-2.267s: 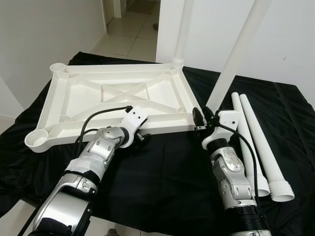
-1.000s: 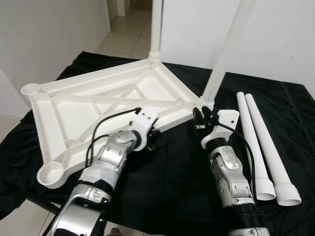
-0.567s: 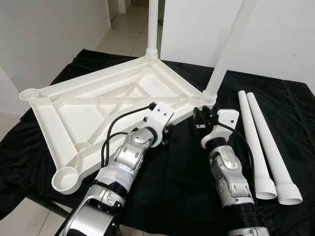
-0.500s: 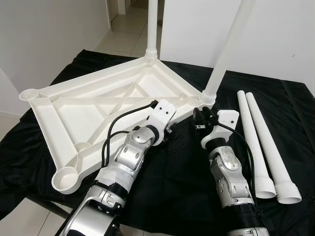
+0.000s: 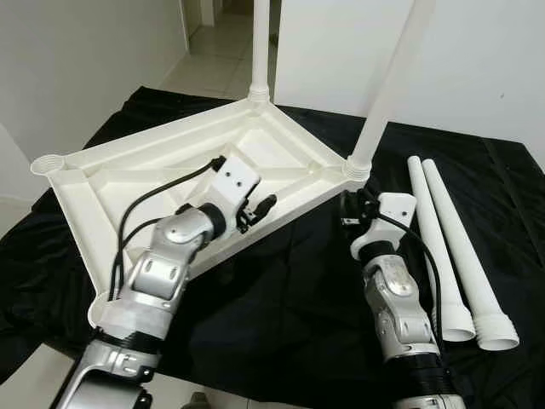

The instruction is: Building children table

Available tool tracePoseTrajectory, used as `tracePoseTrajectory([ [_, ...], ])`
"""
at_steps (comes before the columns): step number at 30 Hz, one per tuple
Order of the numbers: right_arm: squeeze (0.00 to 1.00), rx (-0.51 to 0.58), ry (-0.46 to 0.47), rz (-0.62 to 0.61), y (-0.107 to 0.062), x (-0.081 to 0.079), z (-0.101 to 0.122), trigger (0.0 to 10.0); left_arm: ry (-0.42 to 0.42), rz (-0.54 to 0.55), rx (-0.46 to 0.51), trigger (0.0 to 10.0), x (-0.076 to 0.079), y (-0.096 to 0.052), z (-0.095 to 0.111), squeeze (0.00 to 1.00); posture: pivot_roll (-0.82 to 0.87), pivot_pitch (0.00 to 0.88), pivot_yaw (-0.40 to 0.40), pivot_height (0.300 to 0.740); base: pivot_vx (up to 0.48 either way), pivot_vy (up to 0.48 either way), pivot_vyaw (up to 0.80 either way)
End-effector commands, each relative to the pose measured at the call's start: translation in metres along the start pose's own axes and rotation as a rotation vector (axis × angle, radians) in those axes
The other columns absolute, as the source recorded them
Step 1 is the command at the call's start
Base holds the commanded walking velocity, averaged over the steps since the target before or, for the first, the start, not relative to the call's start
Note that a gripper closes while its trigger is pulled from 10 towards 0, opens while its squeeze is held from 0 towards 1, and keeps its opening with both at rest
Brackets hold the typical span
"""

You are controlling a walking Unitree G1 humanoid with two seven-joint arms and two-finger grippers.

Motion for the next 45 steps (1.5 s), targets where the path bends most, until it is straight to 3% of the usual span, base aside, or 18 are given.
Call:
tracePoseTrajectory([
  [1,0.0,-0.04,-0.018,-0.044,-0.002,0.01,-0.008,10.0,0.007,0.03,-0.031,10.0,-0.013,-0.011,-0.007,0.0,0.15,0.041,-0.037,0.74,0.0,0.0,0.0],
  [5,0.0,-0.05,-0.011,-0.005,-0.003,0.006,-0.009,10.0,0.066,0.022,-0.117,10.0,-0.023,-0.031,-0.027,0.0,0.16,0.044,-0.045,0.74,0.0,0.0,0.0],
  [8,0.0,-0.052,-0.012,0.002,-0.003,0.006,-0.009,10.0,0.085,0.017,-0.139,10.0,-0.025,-0.035,-0.032,0.0,0.16,0.044,-0.045,0.74,0.0,0.0,0.0],
  [9,0.0,-0.053,-0.012,0.001,-0.003,0.006,-0.009,10.0,0.095,0.019,-0.167,10.0,-0.027,-0.039,-0.039,0.0,0.16,0.044,-0.046,0.74,0.0,0.0,0.0],
  [10,0.0,-0.048,-0.009,0.001,-0.002,0.007,-0.007,10.0,0.132,0.042,-0.268,10.0,-0.034,-0.049,-0.059,0.0,0.16,0.045,-0.045,0.74,0.0,0.0,0.0],
  [12,0.0,-0.048,-0.009,0.001,-0.002,0.007,-0.007,10.0,0.132,0.042,-0.268,10.0,-0.034,-0.049,-0.059,0.0,0.16,0.045,-0.045,0.74,0.0,0.0,0.0],
  [16,0.0,-0.043,-0.008,-0.004,-0.001,0.009,-0.005,10.0,0.155,0.085,-0.385,10.0,-0.041,-0.059,-0.081,0.0,0.15,0.051,-0.045,0.74,0.0,0.0,0.0],
  [21,0.0,-0.044,-0.007,-0.006,-0.001,0.009,-0.005,10.0,0.159,0.089,-0.408,10.0,-0.039,-0.061,-0.086,0.0,0.15,0.051,-0.046,0.74,0.0,0.0,0.0],
  [26,0.0,-0.042,-0.007,-0.004,-0.001,0.009,-0.004,10.0,0.225,0.067,-0.44,10.0,-0.036,-0.062,-0.092,0.0,0.14,0.05,-0.047,0.74,0.0,0.0,0.0],
  [28,0.0,-0.039,-0.011,-0.004,-0.001,0.01,-0.002,10.0,0.266,0.032,-0.435,10.0,-0.029,-0.059,-0.092,0.0,0.14,0.048,-0.048,0.74,0.0,0.0,0.0],
  [32,0.0,-0.036,-0.016,-0.003,0.0,0.011,-0.001,10.0,0.269,-0.004,-0.412,10.0,-0.019,-0.054,-0.088,0.0,0.13,0.045,-0.048,0.74,0.0,0.0,0.0],
  [36,0.0,-0.031,-0.021,-0.007,0.001,0.013,0.001,10.0,0.241,-0.1,-0.331,10.0,0.012,-0.038,-0.075,0.0,0.13,0.034,-0.047,0.74,0.0,0.0,0.0],
  [39,0.0,-0.028,-0.019,-0.012,0.002,0.013,0.001,10.0,0.241,-0.127,-0.311,10.0,0.022,-0.032,-0.072,0.0,0.13,0.031,-0.047,0.74,0.0,0.0,0.0],
  [41,0.0,-0.026,-0.014,-0.019,0.003,0.011,0.001,10.0,0.236,-0.164,-0.275,10.0,0.039,-0.022,-0.065,0.0,0.13,0.025,-0.046,0.74,0.0,0.0,0.0],
  [45,0.0,-0.025,-0.013,-0.022,0.004,0.011,0.001,10.0,0.234,-0.181,-0.254,10.0,0.046,-0.018,-0.06,0.0,0.13,0.021,-0.045,0.74,0.0,0.0,0.0],
])
Point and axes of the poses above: a point about 5 cm out from each wrist's last joint towards the gripper, its own y axis pointing out of the wrist towards the gripper, its own z axis along the axis of the wrist's last joint, x = y × z, the point moved 4 cm from there along y, pointing out of the wrist towards the gripper, and after that the axes turned 11 degrees about y, right-handed, at the moved point
